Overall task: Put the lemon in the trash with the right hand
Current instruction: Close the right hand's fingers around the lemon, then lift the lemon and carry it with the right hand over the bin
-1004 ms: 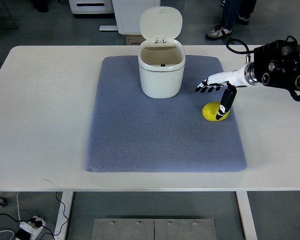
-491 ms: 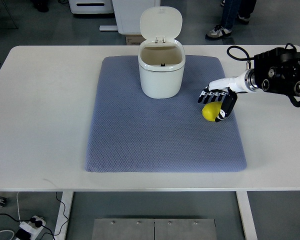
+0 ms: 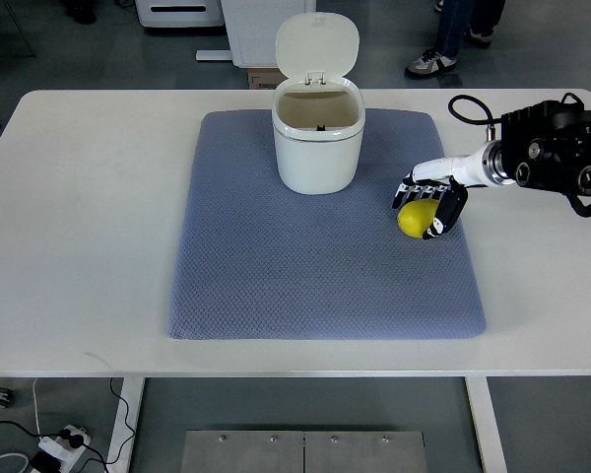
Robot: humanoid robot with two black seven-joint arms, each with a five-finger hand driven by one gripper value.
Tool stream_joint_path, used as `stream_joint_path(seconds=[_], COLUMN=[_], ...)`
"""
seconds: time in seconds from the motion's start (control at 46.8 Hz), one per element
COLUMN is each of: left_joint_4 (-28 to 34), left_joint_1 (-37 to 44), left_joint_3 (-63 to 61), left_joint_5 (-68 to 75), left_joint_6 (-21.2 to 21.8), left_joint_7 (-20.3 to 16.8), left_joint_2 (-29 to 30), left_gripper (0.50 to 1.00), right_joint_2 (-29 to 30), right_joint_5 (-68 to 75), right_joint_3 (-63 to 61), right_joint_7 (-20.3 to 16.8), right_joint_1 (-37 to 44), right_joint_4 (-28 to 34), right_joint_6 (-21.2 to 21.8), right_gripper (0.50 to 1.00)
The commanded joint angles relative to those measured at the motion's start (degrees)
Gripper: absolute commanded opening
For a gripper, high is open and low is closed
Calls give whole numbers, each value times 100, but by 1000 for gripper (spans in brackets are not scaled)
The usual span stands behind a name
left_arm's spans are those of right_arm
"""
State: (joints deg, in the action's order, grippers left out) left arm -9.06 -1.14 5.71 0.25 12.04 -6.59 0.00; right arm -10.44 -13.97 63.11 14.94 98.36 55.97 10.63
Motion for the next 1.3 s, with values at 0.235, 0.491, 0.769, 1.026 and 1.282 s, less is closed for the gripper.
stream_joint_path(seconds=[0.235, 0.491, 0.769, 1.026, 1.282], left_joint_4=[1, -8, 1, 1, 1], left_joint_1=[0, 0, 0, 0, 0], left_joint_3=[0, 0, 0, 0, 0], left_joint_5=[-8, 1, 1, 1, 1], left_joint_6=[0, 0, 0, 0, 0], left_joint_7=[0, 0, 0, 0, 0], left_joint_2=[0, 0, 0, 0, 0], left_gripper=[1000, 1000, 1000, 1000, 1000], right_joint_2=[7, -45, -195, -318, -318], right_joint_5=[-44, -35, 9, 79, 738], right_joint_3=[18, 53, -105, -659, -1063], right_joint_7=[-18, -150, -132, -176, -273], right_joint_1=[8, 96, 579, 790, 861], right_joint_4=[-16, -139, -429, -675, -745], right_joint_6=[0, -9, -9, 44, 44], right_gripper=[500, 500, 500, 500, 500])
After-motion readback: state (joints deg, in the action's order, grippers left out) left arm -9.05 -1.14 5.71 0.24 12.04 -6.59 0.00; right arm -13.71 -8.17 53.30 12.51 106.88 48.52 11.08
